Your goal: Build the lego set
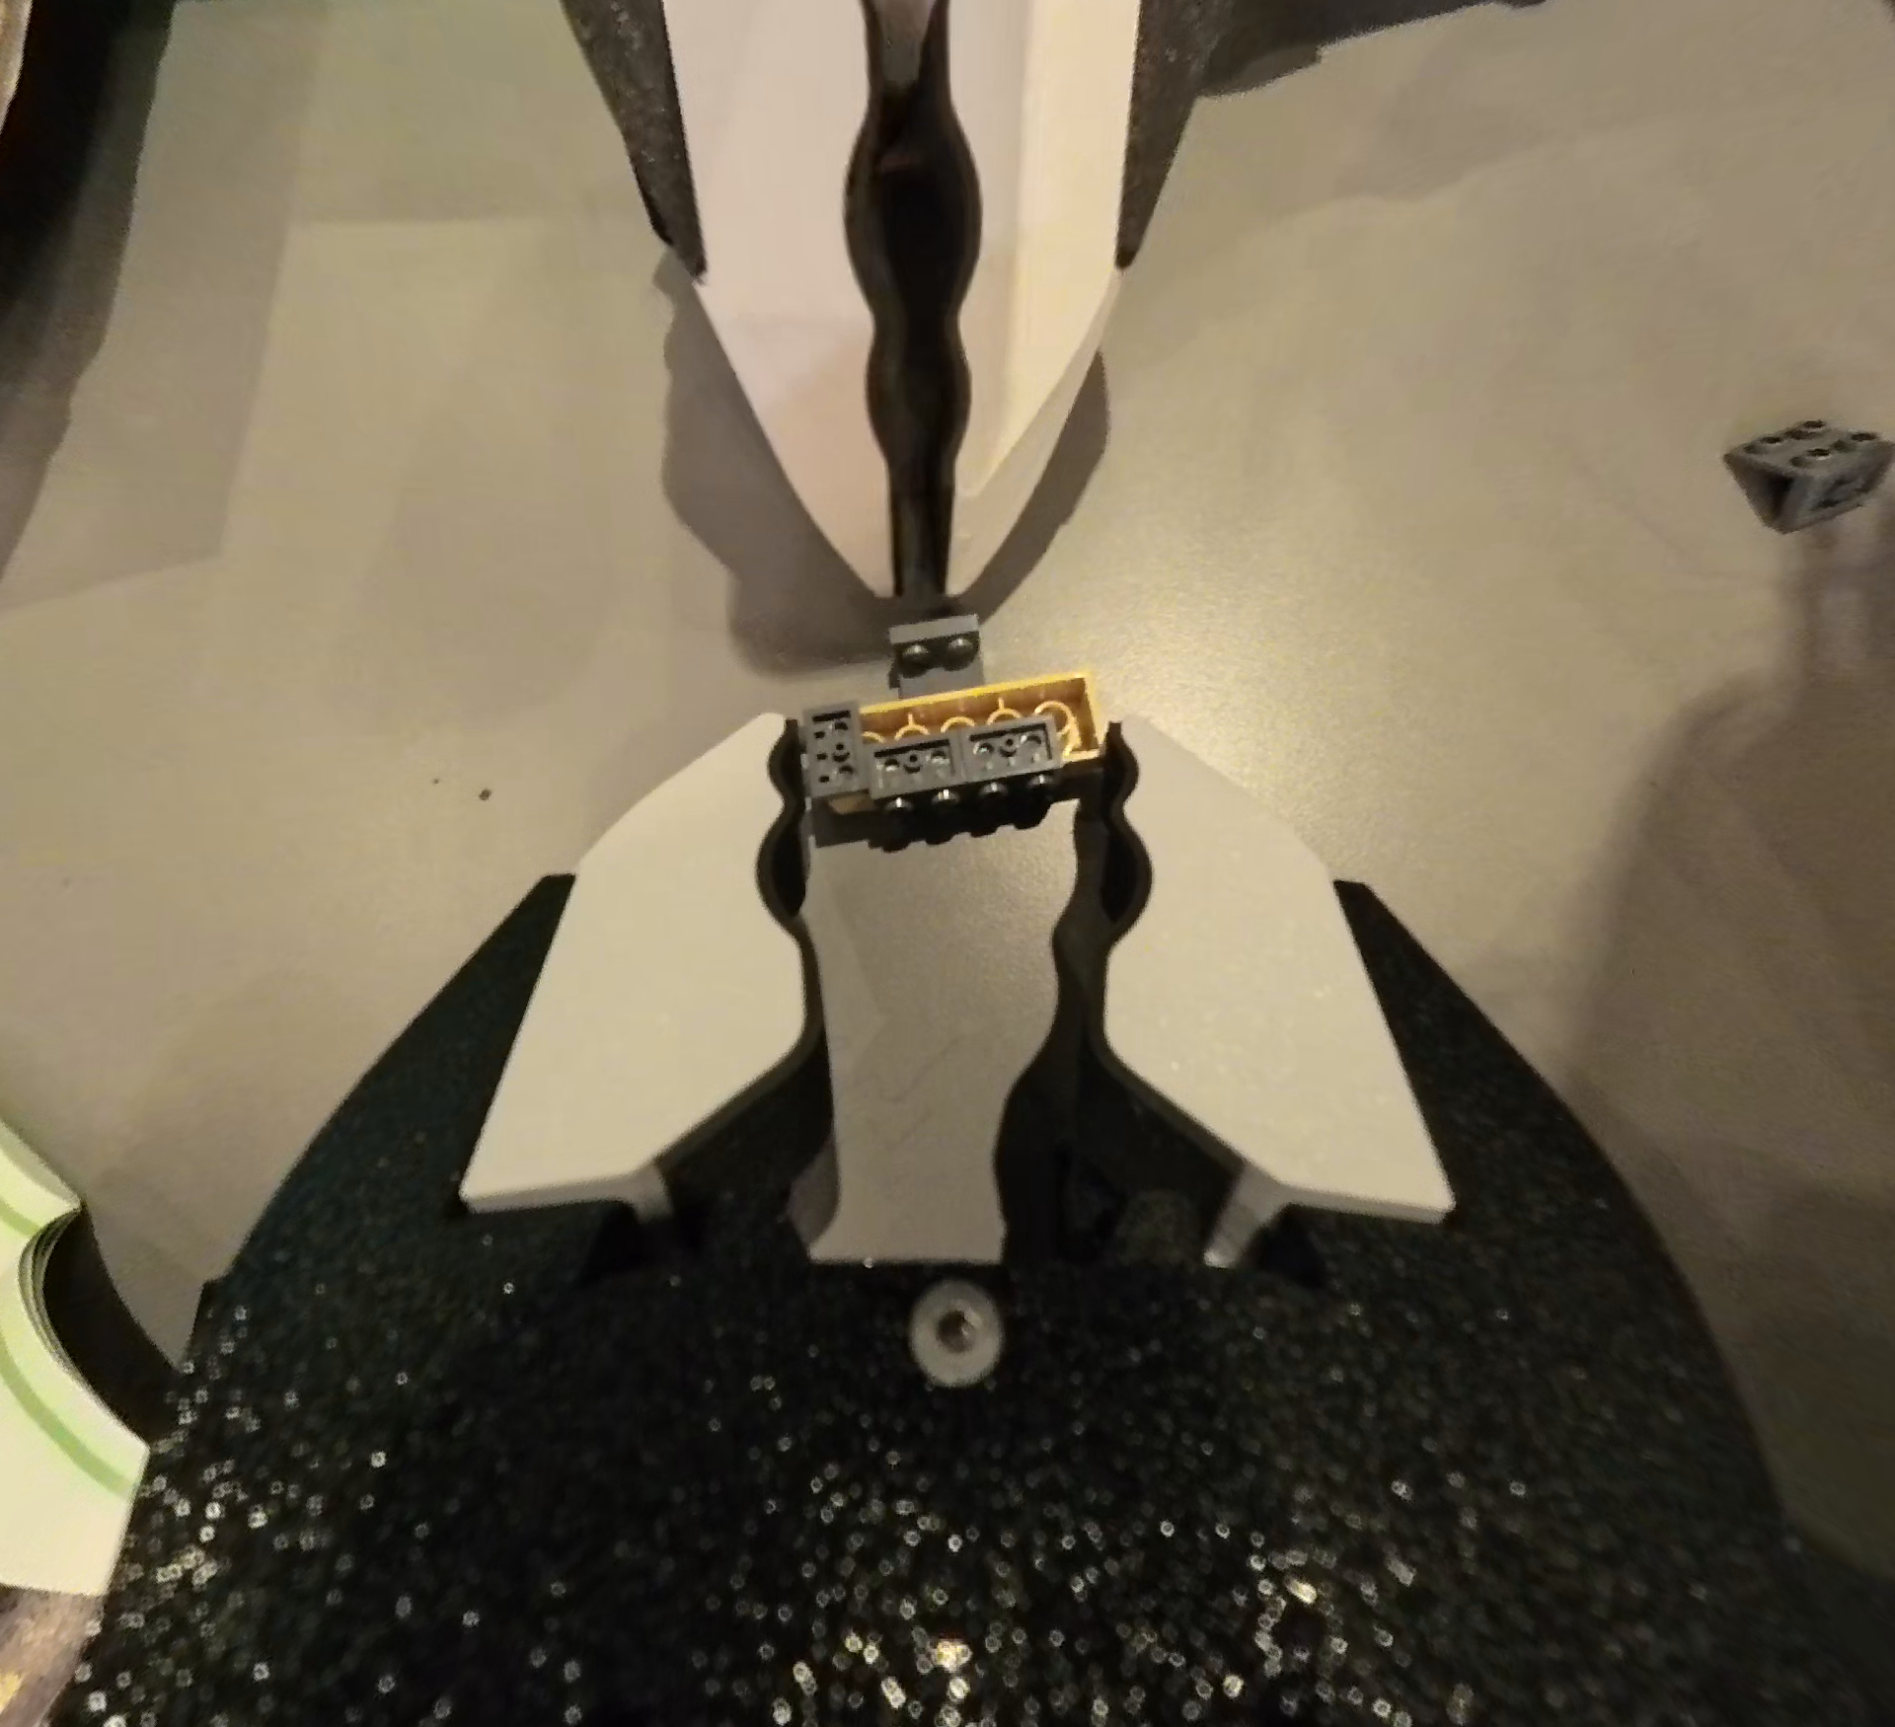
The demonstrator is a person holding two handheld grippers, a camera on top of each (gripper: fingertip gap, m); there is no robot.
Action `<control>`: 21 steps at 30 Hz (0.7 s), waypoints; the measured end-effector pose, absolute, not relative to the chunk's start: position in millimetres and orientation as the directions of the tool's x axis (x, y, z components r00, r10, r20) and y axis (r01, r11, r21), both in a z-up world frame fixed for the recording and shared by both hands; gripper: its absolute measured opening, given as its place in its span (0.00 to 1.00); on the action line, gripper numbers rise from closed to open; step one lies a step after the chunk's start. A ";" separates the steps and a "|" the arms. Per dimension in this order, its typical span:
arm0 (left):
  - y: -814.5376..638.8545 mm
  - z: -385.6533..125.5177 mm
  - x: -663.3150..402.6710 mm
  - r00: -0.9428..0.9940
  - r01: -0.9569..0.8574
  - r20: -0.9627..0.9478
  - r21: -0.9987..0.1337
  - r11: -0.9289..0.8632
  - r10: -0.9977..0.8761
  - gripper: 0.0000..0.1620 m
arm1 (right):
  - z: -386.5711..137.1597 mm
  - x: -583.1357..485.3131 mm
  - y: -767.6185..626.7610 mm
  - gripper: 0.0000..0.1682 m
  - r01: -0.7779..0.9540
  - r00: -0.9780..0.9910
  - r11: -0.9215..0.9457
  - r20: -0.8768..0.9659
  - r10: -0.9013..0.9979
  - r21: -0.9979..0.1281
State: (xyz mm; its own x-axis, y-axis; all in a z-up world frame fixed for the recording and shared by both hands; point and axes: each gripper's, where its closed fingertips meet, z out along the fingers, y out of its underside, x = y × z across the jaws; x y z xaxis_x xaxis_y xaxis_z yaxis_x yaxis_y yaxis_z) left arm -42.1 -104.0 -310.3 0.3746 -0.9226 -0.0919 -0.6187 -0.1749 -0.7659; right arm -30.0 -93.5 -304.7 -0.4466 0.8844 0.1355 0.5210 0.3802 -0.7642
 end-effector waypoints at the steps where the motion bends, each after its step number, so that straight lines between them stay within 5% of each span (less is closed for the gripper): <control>1: -104.0 -310.3 -42.1 0.375 -0.619 -0.092 -0.766 -0.175 -0.923 0.34 | -306.1 -29.6 -92.7 0.05 0.530 -0.444 0.374 0.127 0.887 -0.761; 11: -104.3 -310.4 -41.9 0.374 -0.619 -0.090 -0.766 -0.176 -0.923 0.34 | -309.3 -34.9 -99.9 0.10 0.573 -0.453 0.314 0.026 0.891 -0.757; 21: -104.2 -310.5 -41.9 0.374 -0.618 -0.086 -0.766 -0.179 -0.924 0.34 | -307.3 -31.9 -92.4 0.01 0.646 -0.471 0.448 0.139 0.871 -0.618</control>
State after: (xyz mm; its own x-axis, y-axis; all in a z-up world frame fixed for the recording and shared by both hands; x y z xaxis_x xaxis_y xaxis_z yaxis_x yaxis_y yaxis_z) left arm -41.9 -104.2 -310.5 0.3737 -0.9236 -0.0858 -0.6180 -0.1789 -0.7656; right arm -31.9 -92.4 -307.3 -0.4707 0.8712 0.1394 0.6459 0.4479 -0.6182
